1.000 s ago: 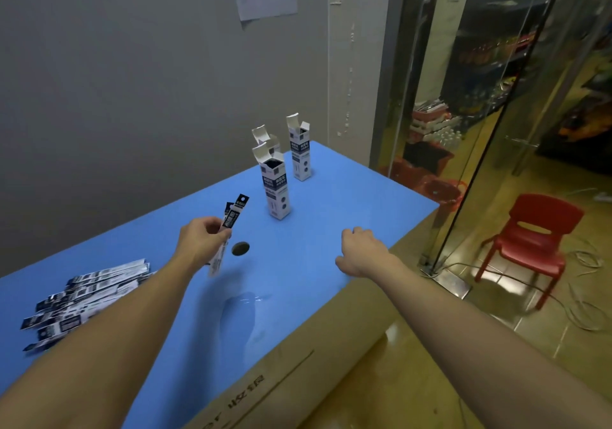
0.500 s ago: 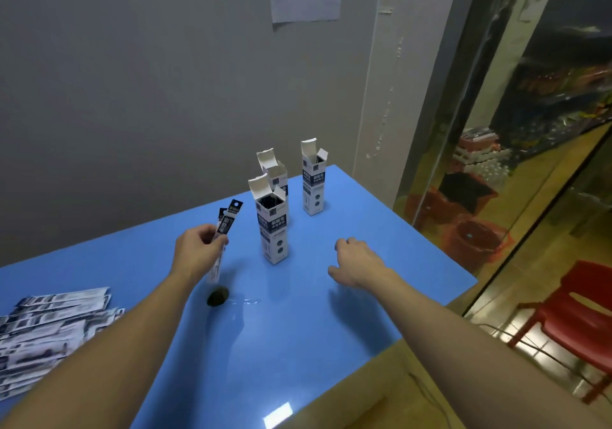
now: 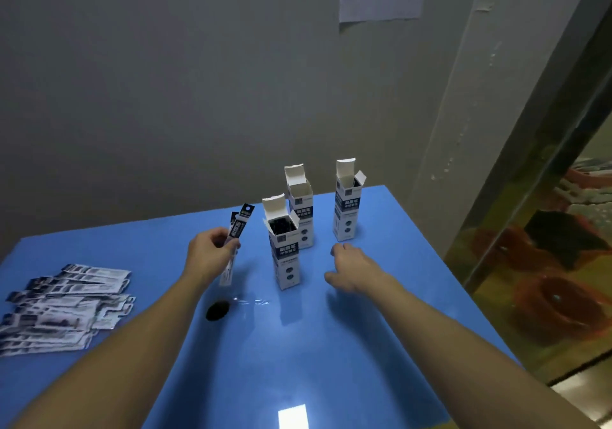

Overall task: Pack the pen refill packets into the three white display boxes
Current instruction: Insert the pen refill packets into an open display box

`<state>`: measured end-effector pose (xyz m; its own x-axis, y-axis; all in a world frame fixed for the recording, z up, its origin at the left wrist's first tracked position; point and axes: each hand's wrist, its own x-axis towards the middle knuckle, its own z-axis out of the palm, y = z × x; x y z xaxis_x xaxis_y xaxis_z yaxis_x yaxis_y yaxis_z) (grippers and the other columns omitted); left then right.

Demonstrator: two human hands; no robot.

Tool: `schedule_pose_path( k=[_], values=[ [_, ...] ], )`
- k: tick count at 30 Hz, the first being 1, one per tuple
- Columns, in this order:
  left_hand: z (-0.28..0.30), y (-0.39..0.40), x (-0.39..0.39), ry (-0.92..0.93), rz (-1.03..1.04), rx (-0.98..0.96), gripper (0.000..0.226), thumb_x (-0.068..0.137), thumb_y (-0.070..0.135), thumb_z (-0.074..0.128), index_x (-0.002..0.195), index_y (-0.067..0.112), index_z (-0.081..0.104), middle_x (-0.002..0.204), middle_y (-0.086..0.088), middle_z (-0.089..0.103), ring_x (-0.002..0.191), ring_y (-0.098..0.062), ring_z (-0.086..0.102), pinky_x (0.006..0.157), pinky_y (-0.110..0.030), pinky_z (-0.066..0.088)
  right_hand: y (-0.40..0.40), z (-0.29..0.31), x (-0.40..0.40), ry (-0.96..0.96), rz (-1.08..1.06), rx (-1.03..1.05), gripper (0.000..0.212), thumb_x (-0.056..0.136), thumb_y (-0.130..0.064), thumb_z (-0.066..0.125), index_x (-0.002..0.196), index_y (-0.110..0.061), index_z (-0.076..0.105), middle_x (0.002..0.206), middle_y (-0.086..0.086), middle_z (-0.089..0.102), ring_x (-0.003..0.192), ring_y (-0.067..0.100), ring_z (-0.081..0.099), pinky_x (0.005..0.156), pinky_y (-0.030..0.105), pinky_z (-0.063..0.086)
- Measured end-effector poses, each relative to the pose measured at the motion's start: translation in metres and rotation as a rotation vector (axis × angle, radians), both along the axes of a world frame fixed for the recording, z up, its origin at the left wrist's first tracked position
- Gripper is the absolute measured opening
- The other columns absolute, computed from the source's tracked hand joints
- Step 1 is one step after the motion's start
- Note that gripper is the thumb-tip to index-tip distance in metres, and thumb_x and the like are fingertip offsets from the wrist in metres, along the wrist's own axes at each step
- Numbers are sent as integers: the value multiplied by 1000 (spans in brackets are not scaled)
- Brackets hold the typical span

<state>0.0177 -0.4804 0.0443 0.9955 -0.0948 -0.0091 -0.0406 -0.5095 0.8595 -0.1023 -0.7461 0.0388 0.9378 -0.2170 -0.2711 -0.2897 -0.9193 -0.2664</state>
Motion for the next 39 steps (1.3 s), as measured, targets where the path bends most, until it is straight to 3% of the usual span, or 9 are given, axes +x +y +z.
schedule_pose_path(
  k=[9,14,17,23,26,29,31,34,39],
  values=[
    [9,-25,-46,-20,259,-19,11,91,14,68,81,15,73,81,-2,75,79,-22,69,75,-37,56,-31,4,28,-56,294,111,60,90,-42,65,136,-10,43,136,9,50,124,28,51,100,43,47],
    [9,-37,-76,-19,386,-33,11,91,16,70,80,16,72,83,-1,75,81,-21,69,71,-28,51,-20,9,39,-102,410,271,84,85,-46,73,150,-12,33,149,5,46,134,24,47,108,39,42],
    [13,-35,-86,-19,443,-85,9,91,18,71,82,17,73,85,1,75,84,-20,70,75,-34,55,-4,8,48,-90,410,395,94,80,-47,80,152,-16,28,150,4,43,131,24,49,105,36,44],
    [22,-35,-99,-20,483,-165,5,90,16,73,85,15,74,86,1,76,85,-18,70,79,-34,54,13,9,61,-156,315,670,63,80,-23,84,130,-16,47,108,-11,56,87,2,55,64,8,40],
    [29,-34,-107,-41,504,-220,2,90,16,73,90,15,74,88,-1,76,87,-22,71,76,-33,56,14,4,64,-237,334,680,52,77,-28,85,121,-20,57,106,-11,62,97,12,61,74,23,43],
    [46,-37,-122,-144,516,-307,4,91,12,73,94,13,74,89,1,77,85,-15,72,65,-18,54,12,-1,61,-325,434,715,46,73,-27,87,112,-31,62,98,-20,63,77,13,61,69,30,48],
    [59,-40,-134,-222,509,-356,6,91,8,72,95,12,75,88,2,77,84,-10,72,67,-15,54,9,-6,57,-389,495,724,45,71,-32,86,107,-40,61,96,-21,64,75,11,62,70,33,51],
    [75,-42,-149,-316,488,-407,11,91,4,71,97,13,75,92,0,76,89,-12,71,82,-23,55,4,-11,54,-438,550,722,47,70,-33,87,108,-42,61,97,-23,64,76,6,60,69,30,51],
    [104,-56,-163,-438,445,-501,9,89,1,72,95,6,74,97,-16,74,92,-22,69,92,-43,56,2,-10,53,-443,600,706,49,72,-30,87,108,-46,58,98,-27,62,80,5,59,67,21,44]
  ],
)
